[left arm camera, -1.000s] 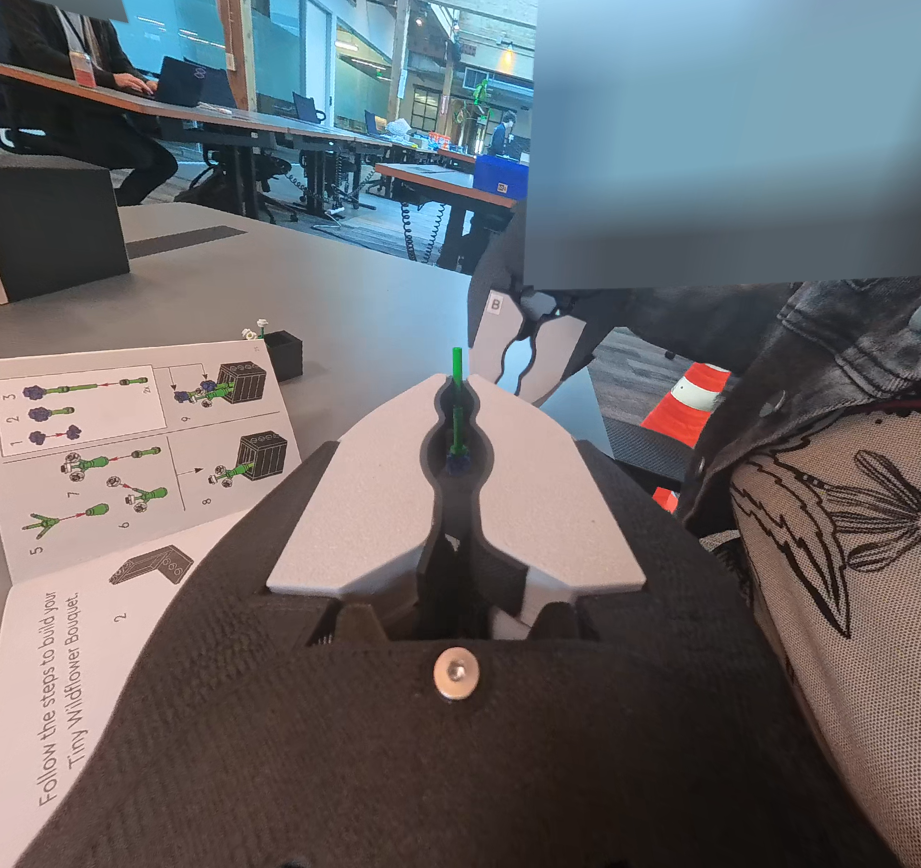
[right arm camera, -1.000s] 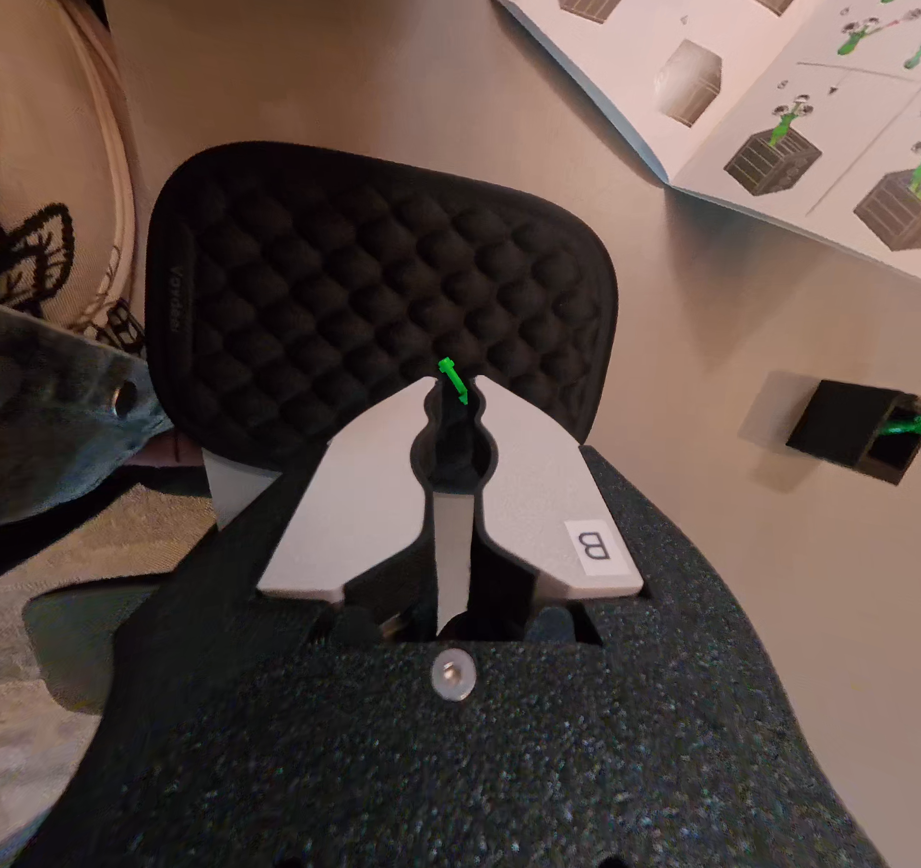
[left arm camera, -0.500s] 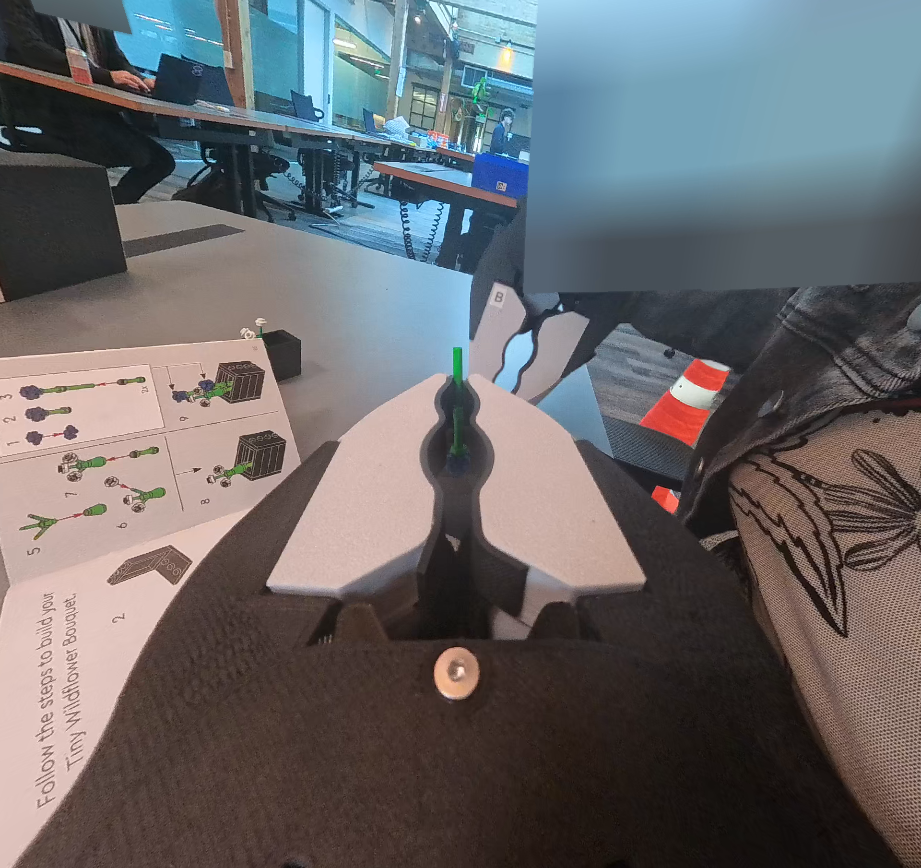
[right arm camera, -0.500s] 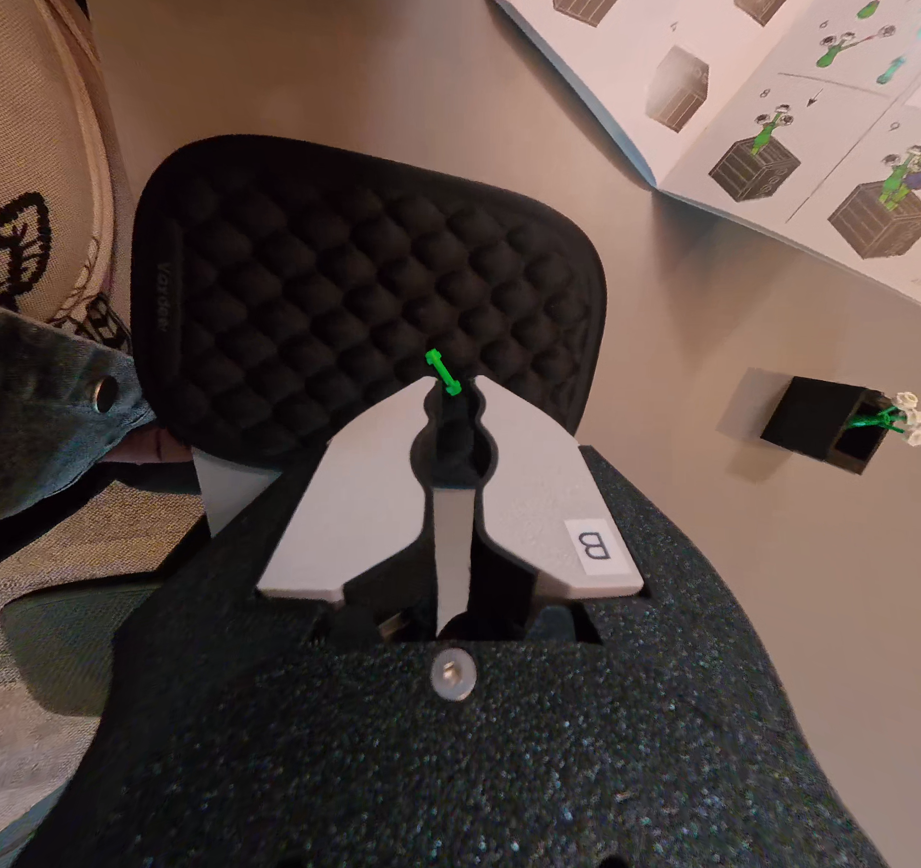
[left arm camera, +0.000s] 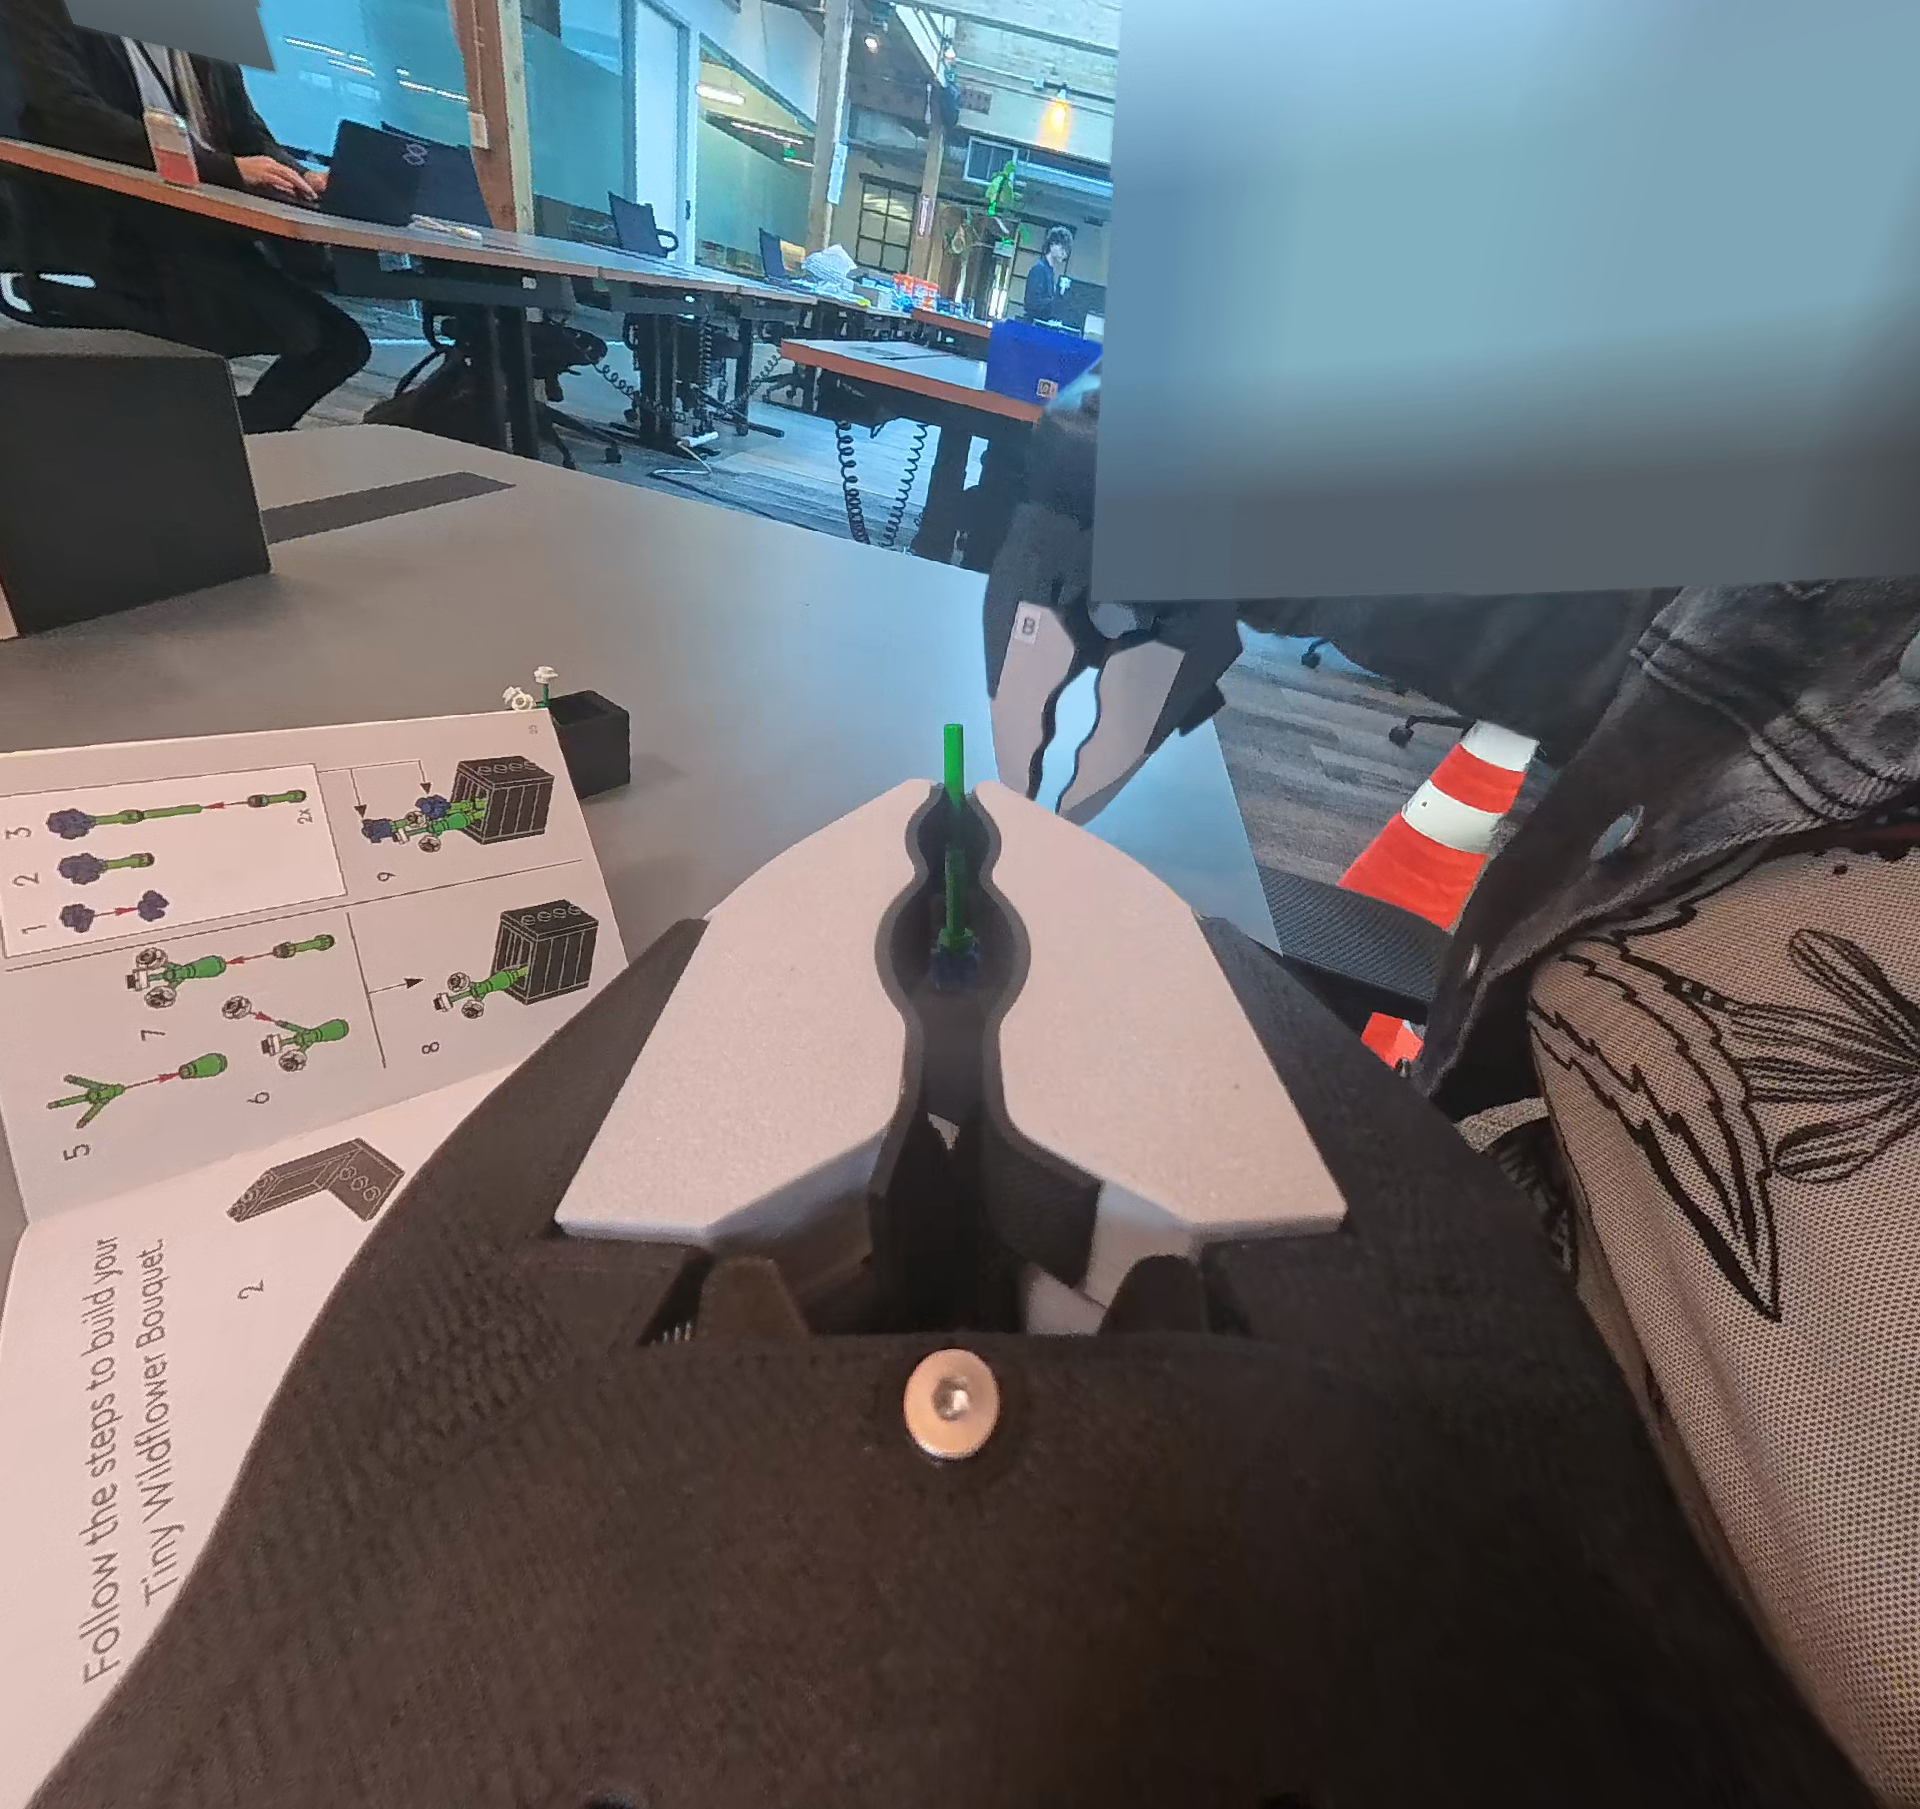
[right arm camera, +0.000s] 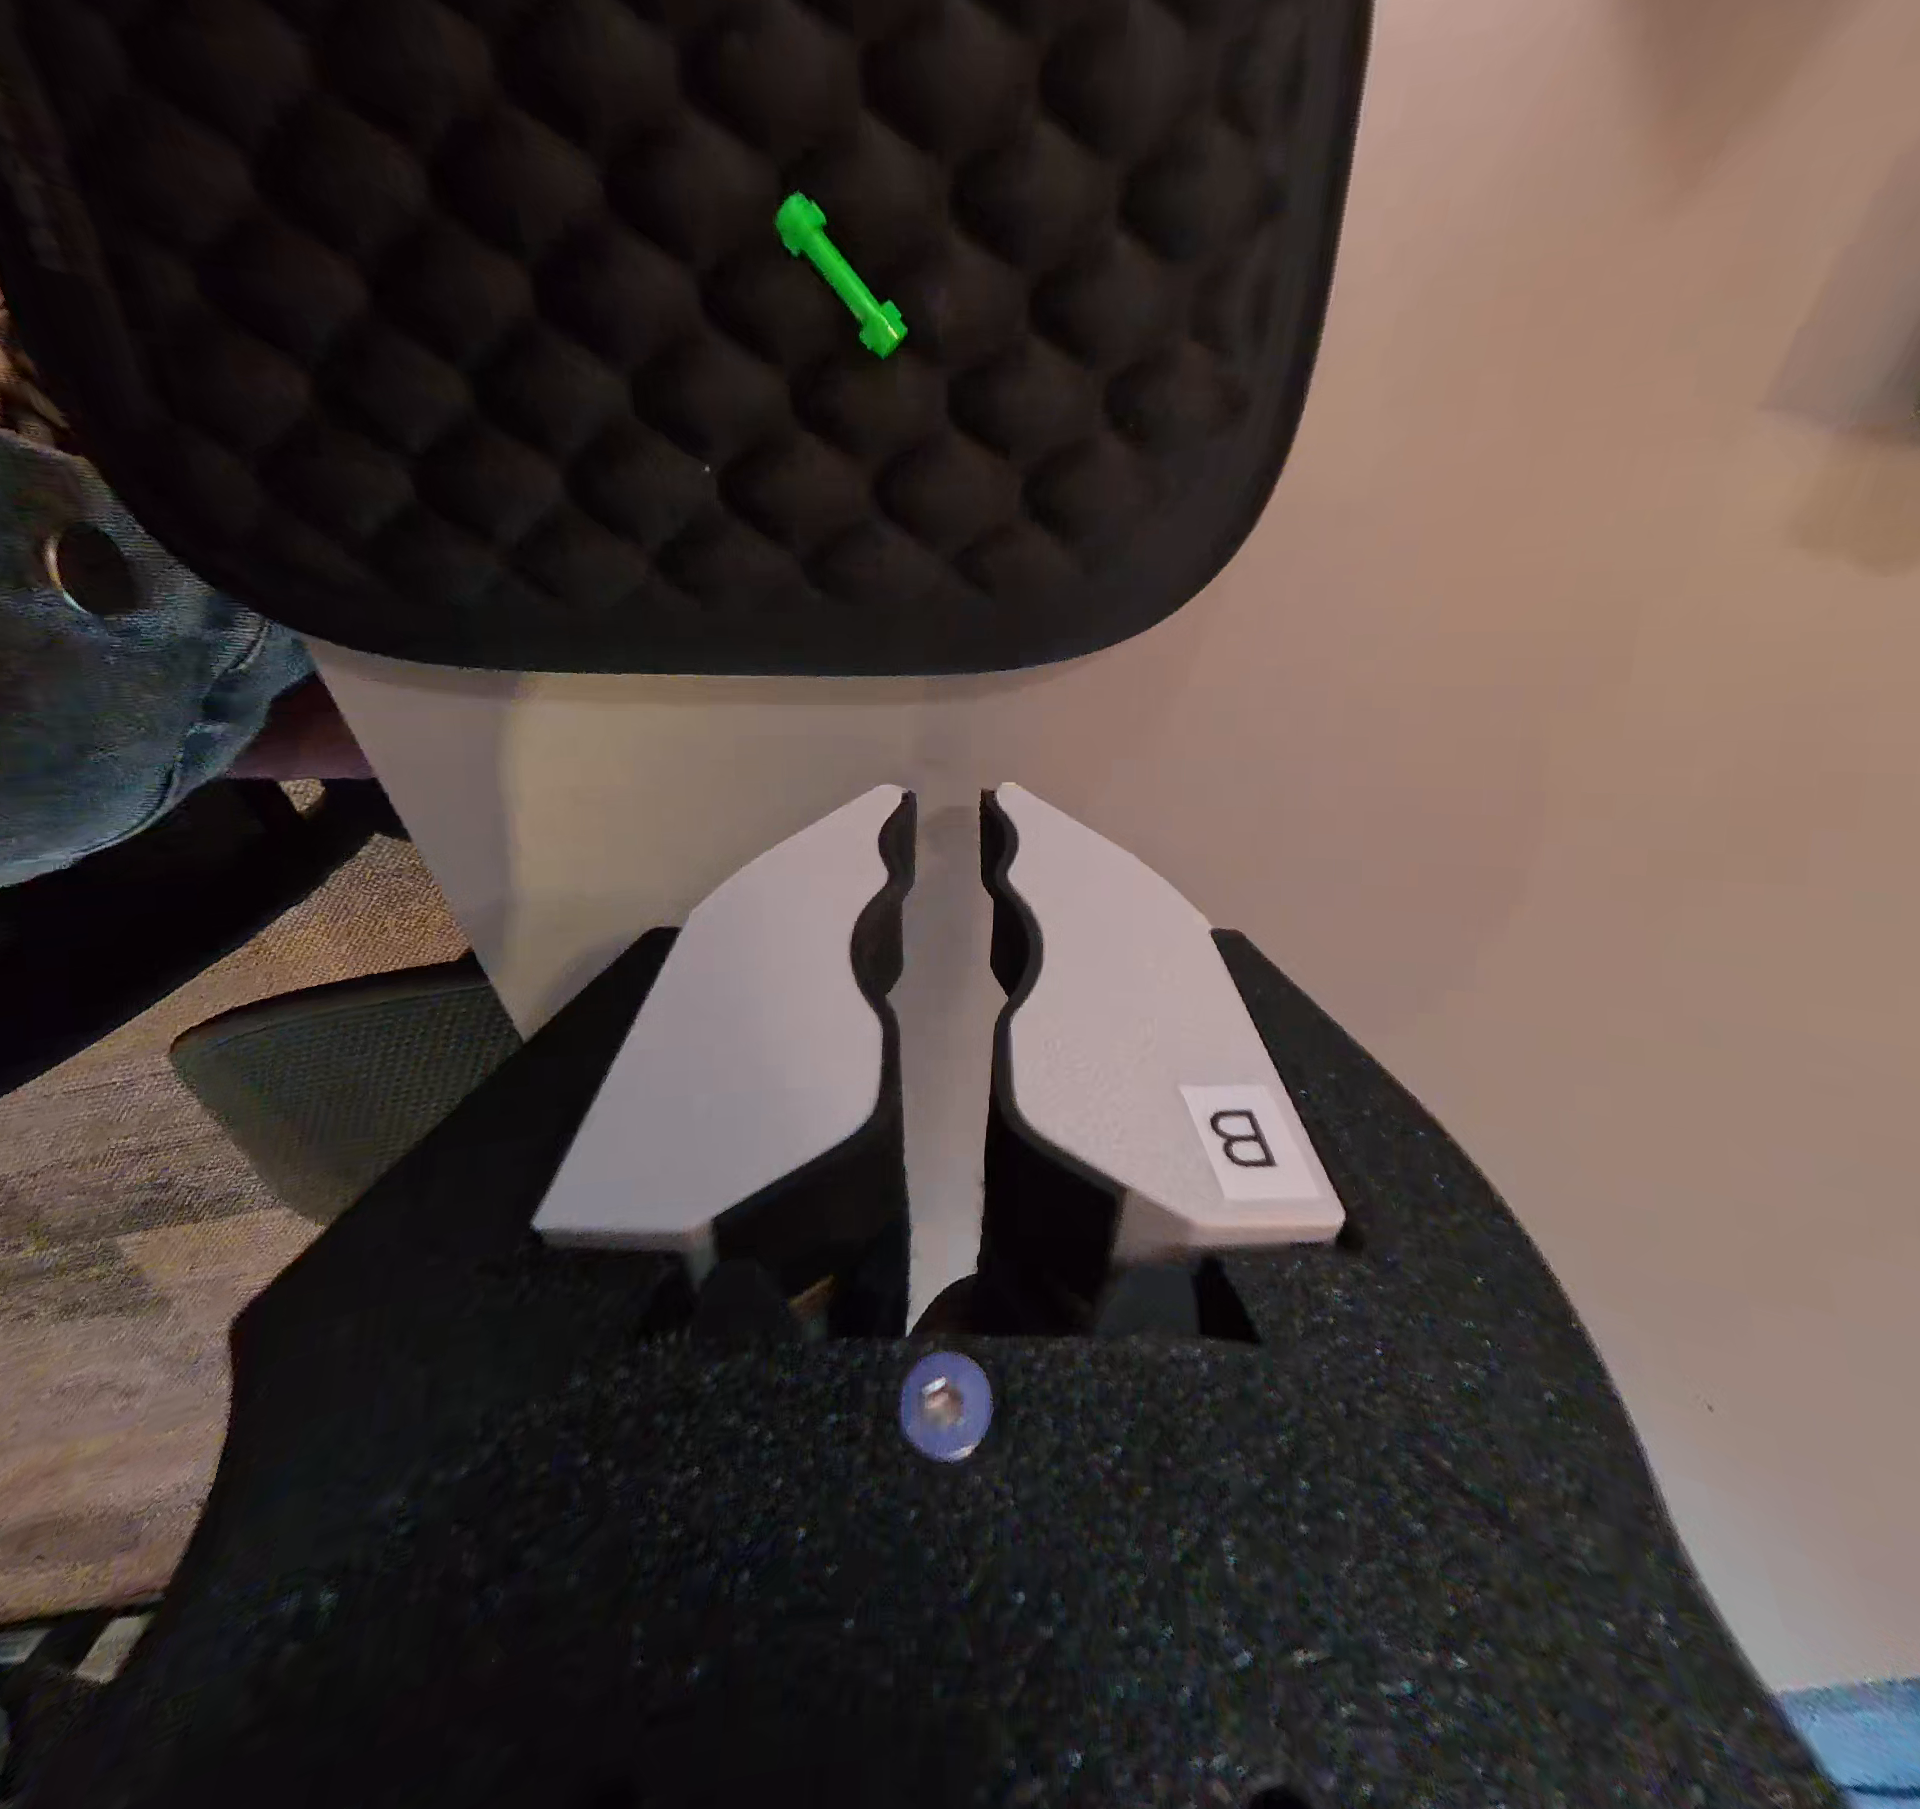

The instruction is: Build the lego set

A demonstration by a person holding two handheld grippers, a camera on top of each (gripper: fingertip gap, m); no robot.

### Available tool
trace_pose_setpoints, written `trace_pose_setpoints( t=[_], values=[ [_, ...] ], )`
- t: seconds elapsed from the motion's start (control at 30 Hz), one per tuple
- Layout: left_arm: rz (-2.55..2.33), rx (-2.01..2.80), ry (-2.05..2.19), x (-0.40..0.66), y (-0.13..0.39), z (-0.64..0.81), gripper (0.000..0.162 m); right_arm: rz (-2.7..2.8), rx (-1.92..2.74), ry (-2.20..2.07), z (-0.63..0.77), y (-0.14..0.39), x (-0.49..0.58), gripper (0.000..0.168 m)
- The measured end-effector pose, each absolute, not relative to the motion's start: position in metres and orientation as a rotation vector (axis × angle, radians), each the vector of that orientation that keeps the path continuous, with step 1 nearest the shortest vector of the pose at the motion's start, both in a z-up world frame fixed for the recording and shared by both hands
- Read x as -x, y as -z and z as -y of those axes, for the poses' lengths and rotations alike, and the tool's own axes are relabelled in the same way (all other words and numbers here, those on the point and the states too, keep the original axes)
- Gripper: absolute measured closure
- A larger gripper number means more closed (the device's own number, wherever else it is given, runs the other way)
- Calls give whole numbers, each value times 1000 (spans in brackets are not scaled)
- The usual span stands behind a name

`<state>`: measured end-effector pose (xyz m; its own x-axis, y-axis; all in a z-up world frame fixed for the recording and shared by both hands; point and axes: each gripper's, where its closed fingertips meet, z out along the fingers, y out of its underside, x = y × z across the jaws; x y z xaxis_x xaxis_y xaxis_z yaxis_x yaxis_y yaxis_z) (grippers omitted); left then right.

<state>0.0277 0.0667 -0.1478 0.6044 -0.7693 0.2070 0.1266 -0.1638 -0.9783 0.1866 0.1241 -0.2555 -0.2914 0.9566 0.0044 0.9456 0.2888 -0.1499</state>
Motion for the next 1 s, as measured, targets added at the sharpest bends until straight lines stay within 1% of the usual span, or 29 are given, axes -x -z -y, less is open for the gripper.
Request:
trace_pose_setpoints(
  t=[0.03, 0.37, 0.53, 0.63, 1.0],
  values=[
    [-558, 1541, 866, -27, 148, -67, 159, 2448, 1813, -181, -124, 258, -186, 157],
    [-550, 1544, 875, -27, 148, -67, 159, 2478, 1816, -124, -126, 267, -190, 157],
    [-547, 1544, 879, -27, 148, -68, 158, 2448, 1802, -113, -129, 267, -189, 162],
    [-550, 1542, 876, -27, 148, -67, 159, 2441, 1800, -122, -128, 267, -189, 160],
    [-561, 1537, 864, -28, 147, -66, 158, 2432, 1772, -116, -128, 267, -188, 161]
  ],
)
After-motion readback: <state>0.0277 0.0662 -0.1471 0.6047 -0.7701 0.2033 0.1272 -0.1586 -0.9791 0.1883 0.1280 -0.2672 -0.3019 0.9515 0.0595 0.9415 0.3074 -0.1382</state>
